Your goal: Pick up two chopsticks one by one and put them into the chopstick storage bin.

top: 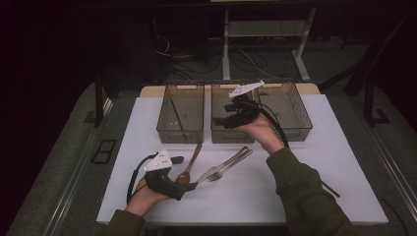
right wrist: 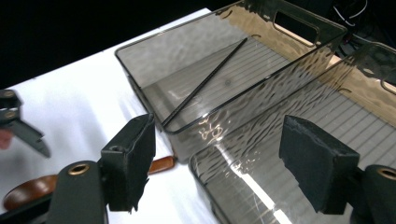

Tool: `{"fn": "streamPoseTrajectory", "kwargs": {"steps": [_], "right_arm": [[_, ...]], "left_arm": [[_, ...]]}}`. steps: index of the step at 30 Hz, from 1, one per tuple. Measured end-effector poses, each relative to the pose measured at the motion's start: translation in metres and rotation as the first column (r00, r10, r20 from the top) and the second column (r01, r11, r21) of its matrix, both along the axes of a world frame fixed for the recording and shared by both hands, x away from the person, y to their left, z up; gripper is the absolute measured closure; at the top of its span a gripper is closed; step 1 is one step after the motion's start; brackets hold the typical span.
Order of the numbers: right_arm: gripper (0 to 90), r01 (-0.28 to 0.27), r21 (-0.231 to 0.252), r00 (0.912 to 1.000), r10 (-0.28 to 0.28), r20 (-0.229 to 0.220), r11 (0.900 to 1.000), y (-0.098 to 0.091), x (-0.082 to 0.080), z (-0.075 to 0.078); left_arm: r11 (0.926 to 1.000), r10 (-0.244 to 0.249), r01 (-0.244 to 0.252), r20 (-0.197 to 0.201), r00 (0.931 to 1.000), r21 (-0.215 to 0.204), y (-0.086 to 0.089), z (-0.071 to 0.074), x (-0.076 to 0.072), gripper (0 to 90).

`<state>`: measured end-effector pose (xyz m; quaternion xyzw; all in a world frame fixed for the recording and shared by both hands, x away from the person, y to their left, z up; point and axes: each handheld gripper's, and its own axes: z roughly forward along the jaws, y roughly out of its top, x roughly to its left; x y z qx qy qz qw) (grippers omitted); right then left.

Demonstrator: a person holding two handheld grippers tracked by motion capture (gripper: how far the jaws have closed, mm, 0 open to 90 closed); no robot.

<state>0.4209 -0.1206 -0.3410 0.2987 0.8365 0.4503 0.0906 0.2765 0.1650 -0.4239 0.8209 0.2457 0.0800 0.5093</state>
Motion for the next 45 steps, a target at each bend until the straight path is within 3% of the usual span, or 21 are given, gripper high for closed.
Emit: {"fn": "streamPoseTrajectory", "kwargs": {"steps": [10, 15, 21, 26, 34, 40, 45], "right_arm": [[25.9, -0.025, -0.002, 0.9997, 0.025, 0.006, 0.9997, -0.032, -0.027, 0.004], [25.9, -0.006, -0.002, 0.9997, 0.006, 0.024, 1.0, -0.055, -0.04, 0.0], [25.5, 0.006, 0.013, 0.9998, -0.006, 0.017, 0.9999, -0.083, -0.058, -0.012], [25.6, 0.03, -0.013, 0.9996, -0.03, 0.001, 0.9995, -0.101, -0.067, -0.024], [26.8, 0.077, -0.008, 0.9968, -0.077, -0.021, 0.997, -0.132, -0.081, -0.037], [30.3, 0.108, -0.019, 0.994, -0.108, -0.013, 0.994, -0.157, -0.093, -0.046], [39.9, 0.128, -0.036, 0.9909, -0.129, -0.038, 0.9912, -0.177, -0.105, -0.056]], "left_arm": [[1.0, -0.002, 0.002, 0.0, 1.0, -0.002, 0.0, 0.0, 0.0, 0.0], [1.0, 0.0, 0.0, 0.0, 1.0, -0.006, 0.0, 0.0, -0.001, 0.0], [1.0, -0.001, 0.001, -0.001, 1.0, -0.009, 0.0, 0.0, -0.001, 0.0], [0.9999, -0.006, 0.006, 0.007, 1.0, -0.014, 0.0, 0.0, -0.001, 0.0], [0.9999, -0.003, 0.004, 0.009, 1.0, -0.015, 0.002, 0.001, -0.002, 0.0], [0.9999, 0.003, -0.003, 0.009, 1.0, -0.013, 0.002, 0.001, -0.001, 0.0], [0.9999, 0.007, -0.006, 0.004, 1.0, -0.016, 0.001, 0.001, -0.001, 0.0]]}}
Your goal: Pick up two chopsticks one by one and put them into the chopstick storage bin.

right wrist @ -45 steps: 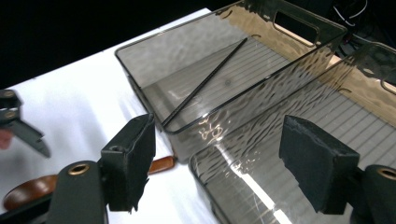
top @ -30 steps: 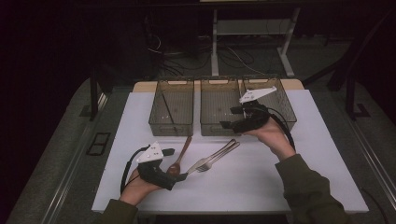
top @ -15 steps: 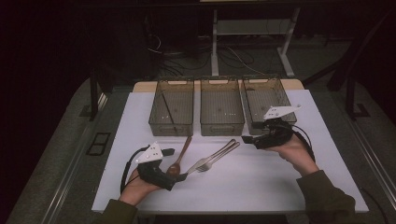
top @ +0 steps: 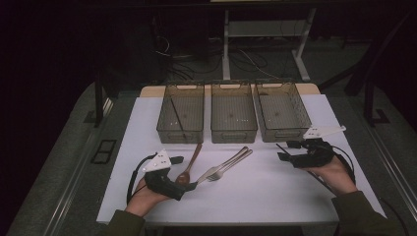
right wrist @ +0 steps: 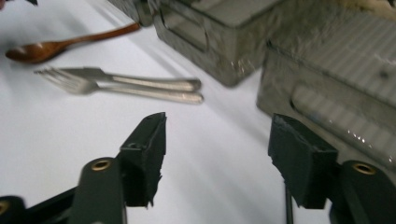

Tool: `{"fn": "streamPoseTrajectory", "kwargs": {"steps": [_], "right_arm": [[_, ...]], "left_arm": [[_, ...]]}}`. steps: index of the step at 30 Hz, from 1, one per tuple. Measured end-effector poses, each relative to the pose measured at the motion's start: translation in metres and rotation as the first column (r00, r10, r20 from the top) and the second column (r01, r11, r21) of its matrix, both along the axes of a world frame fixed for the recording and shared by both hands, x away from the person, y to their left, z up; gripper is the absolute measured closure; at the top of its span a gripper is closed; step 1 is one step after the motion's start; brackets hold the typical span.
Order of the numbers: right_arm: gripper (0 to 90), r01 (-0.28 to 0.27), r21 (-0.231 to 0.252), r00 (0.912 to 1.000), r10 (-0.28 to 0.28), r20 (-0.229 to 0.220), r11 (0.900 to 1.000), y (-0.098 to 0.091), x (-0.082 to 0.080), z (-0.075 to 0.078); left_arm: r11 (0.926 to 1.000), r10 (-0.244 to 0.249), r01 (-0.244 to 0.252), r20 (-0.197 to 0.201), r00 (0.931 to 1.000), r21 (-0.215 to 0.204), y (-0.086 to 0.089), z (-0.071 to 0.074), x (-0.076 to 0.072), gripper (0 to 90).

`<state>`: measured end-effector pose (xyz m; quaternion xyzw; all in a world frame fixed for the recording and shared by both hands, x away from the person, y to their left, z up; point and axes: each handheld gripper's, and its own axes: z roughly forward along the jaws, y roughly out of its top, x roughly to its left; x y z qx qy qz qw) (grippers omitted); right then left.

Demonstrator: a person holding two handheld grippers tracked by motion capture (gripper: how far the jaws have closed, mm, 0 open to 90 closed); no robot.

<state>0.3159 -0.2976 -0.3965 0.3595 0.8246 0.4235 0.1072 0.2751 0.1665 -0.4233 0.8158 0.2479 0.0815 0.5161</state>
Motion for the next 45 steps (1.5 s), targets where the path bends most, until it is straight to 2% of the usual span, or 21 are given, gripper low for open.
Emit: {"fn": "streamPoseTrajectory", "kwargs": {"steps": [5, 9, 15, 22, 27, 38, 43, 45], "right_arm": [[44.9, 0.015, -0.026, 0.9996, -0.016, -0.023, 0.9995, -0.013, -0.009, -0.008], [51.5, 0.037, -0.027, 0.9978, -0.038, -0.053, 0.9989, -0.024, -0.013, -0.011], [56.3, 0.06, -0.061, 0.996, -0.064, -0.063, 0.9963, -0.038, -0.02, -0.015], [64.1, 0.119, -0.106, 0.9881, -0.128, -0.086, 0.9872, -0.058, -0.029, -0.024], [71.9, 0.129, -0.124, 0.9841, -0.142, -0.106, 0.9839, -0.068, -0.033, -0.031], [81.1, 0.123, -0.173, 0.978, -0.149, -0.146, 0.9772, -0.075, -0.038, -0.044], [83.2, 0.113, -0.2, 0.9805, -0.142, -0.136, 0.9733, -0.073, -0.038, -0.046], [83.7, 0.118, -0.2, 0.9787, -0.148, -0.143, 0.9727, -0.073, -0.037, -0.046]], "left_arm": [[1.0, 0.003, -0.003, 0.001, 1.0, -0.004, 0.0, 0.0, 0.0, 0.0], [1.0, 0.002, -0.002, 0.002, 1.0, 0.0, 0.001, 0.0, 0.0, 0.0], [1.0, 0.007, -0.007, 0.002, 1.0, -0.006, 0.002, 0.001, 0.0, 0.0], [1.0, 0.007, -0.007, 0.0, 1.0, -0.005, 0.001, 0.001, 0.0, 0.0], [1.0, 0.006, -0.006, -0.001, 1.0, -0.004, 0.001, 0.001, 0.0, 0.0], [1.0, -0.001, 0.001, -0.003, 1.0, 0.002, 0.0, 0.0, -0.001, 0.0], [1.0, -0.004, 0.004, -0.002, 1.0, 0.005, 0.0, 0.0, -0.001, 0.0], [1.0, -0.004, 0.004, -0.003, 1.0, 0.004, 0.0, 0.0, -0.001, 0.0]]}}
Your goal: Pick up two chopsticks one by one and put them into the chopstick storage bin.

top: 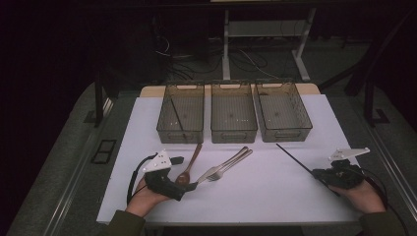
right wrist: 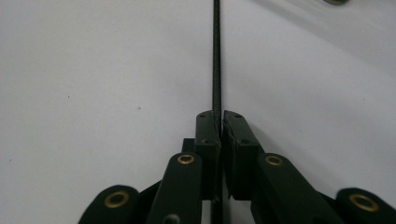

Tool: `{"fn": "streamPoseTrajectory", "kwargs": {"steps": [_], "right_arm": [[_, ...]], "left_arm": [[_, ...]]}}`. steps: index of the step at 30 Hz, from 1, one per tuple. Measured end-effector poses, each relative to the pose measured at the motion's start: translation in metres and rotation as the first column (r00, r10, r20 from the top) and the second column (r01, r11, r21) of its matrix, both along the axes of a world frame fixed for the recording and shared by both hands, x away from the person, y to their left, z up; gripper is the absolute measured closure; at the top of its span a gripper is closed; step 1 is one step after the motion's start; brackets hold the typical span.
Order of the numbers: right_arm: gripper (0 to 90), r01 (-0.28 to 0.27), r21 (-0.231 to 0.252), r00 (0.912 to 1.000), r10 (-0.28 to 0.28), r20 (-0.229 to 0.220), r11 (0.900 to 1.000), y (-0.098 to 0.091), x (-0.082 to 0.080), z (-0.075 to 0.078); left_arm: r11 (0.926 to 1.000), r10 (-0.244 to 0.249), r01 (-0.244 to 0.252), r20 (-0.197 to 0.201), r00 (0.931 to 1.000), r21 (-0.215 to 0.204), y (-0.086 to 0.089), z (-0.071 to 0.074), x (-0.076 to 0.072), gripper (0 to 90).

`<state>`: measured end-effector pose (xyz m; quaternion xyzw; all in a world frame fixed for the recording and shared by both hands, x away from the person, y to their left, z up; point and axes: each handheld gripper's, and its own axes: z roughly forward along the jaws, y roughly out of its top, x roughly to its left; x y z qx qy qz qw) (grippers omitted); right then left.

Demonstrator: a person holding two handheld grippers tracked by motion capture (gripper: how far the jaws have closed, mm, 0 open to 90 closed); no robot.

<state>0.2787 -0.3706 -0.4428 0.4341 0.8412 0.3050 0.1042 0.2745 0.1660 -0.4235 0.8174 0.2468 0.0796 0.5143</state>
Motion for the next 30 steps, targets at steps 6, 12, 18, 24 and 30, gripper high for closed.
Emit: {"fn": "streamPoseTrajectory", "kwargs": {"steps": [6, 12, 18, 24, 30], "right_arm": [[84.4, -0.011, -0.035, 0.9999, 0.011, 0.013, 0.9993, 0.003, -0.001, 0.0], [85.0, 0.01, -0.009, 0.9999, -0.01, 0.009, 0.9999, 0.002, -0.001, 0.0], [85.0, 0.022, 0.033, 0.9996, -0.023, 0.017, 0.9992, -0.003, 0.001, 0.001], [85.0, -0.002, 0.075, 0.9996, 0.0, 0.029, 0.9972, -0.005, -0.001, 0.007], [85.0, -0.034, 0.1, 0.9982, 0.029, 0.053, 0.9944, -0.003, -0.004, 0.015]], "left_arm": [[1.0, -0.001, 0.001, 0.0, 1.0, 0.003, 0.0, 0.0, 0.0, 0.0], [1.0, -0.004, 0.004, 0.002, 1.0, 0.003, -0.001, 0.0, 0.0, 0.0], [1.0, -0.003, 0.003, -0.001, 1.0, 0.002, -0.001, 0.0, 0.0, 0.0], [1.0, -0.008, 0.008, -0.001, 1.0, 0.006, -0.001, 0.0, 0.0, 0.0], [1.0, -0.008, 0.008, -0.001, 1.0, 0.006, -0.001, 0.0, 0.0, 0.0]]}}
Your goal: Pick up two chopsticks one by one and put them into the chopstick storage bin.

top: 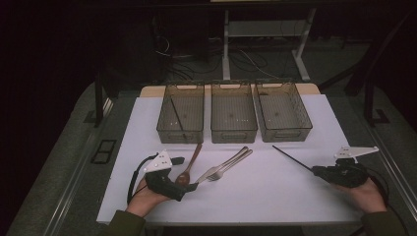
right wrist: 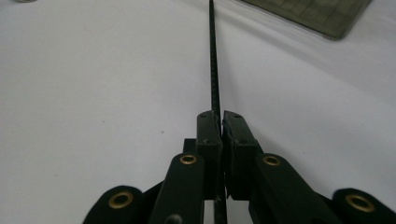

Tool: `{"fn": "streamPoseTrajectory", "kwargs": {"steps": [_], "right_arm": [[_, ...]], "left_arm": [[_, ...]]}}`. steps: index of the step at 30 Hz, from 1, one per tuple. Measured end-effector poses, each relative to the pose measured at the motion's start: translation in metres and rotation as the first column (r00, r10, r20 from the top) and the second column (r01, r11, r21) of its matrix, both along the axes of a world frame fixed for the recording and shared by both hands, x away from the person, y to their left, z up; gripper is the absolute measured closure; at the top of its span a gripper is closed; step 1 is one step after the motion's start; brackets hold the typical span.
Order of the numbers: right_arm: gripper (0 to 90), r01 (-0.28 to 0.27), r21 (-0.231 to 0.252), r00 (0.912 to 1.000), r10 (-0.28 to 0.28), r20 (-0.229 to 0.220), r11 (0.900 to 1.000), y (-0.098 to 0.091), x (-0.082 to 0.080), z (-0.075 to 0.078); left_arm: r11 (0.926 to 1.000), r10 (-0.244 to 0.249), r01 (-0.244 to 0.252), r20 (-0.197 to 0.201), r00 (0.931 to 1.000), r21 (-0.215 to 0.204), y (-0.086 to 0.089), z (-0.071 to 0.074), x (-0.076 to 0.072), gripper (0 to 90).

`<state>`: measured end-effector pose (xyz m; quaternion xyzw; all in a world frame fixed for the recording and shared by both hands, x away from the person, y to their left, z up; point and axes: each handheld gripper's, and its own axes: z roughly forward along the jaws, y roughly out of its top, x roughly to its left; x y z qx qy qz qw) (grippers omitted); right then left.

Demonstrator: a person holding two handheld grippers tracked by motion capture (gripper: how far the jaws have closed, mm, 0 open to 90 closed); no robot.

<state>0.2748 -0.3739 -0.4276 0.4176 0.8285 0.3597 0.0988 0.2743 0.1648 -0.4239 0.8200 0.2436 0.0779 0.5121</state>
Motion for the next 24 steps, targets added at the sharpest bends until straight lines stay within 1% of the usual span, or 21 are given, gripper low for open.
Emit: {"fn": "streamPoseTrajectory", "kwargs": {"steps": [8, 11, 12, 13, 19, 21, 24], "right_arm": [[85.0, -0.042, 0.036, 0.9988, 0.042, 0.024, 0.9985, 0.007, -0.003, 0.009], [85.0, -0.06, 0.058, 0.9975, 0.057, 0.041, 0.9966, 0.01, -0.004, 0.014], [85.0, -0.061, 0.06, 0.9974, 0.059, 0.042, 0.9964, 0.011, -0.005, 0.015], [85.0, -0.066, 0.073, 0.9971, 0.063, 0.043, 0.9951, 0.012, -0.005, 0.017], [84.9, -0.092, 0.106, 0.9944, 0.085, 0.062, 0.9901, 0.016, -0.002, 0.023], [84.9, -0.099, 0.109, 0.9932, 0.092, 0.071, 0.9891, 0.017, 0.0, 0.026], [84.9, -0.104, 0.127, 0.9924, 0.094, 0.08, 0.9865, 0.019, 0.002, 0.03]], "left_arm": [[1.0, 0.0, 0.0, -0.001, 1.0, 0.001, 0.0, 0.0, 0.0, 0.0], [1.0, 0.0, 0.0, -0.001, 1.0, 0.001, 0.0, 0.0, 0.0, 0.0], [1.0, 0.0, 0.0, -0.001, 1.0, 0.001, -0.001, 0.0, 0.0, 0.0], [1.0, 0.0, 0.0, -0.001, 1.0, 0.001, -0.001, 0.0, 0.0, 0.0], [1.0, 0.0, 0.0, -0.001, 1.0, 0.002, -0.001, -0.001, 0.0, 0.0], [1.0, 0.001, -0.001, -0.004, 1.0, 0.004, -0.001, -0.001, 0.0, 0.0], [1.0, -0.002, 0.002, -0.002, 1.0, 0.009, -0.001, -0.001, 0.0, 0.0]]}}
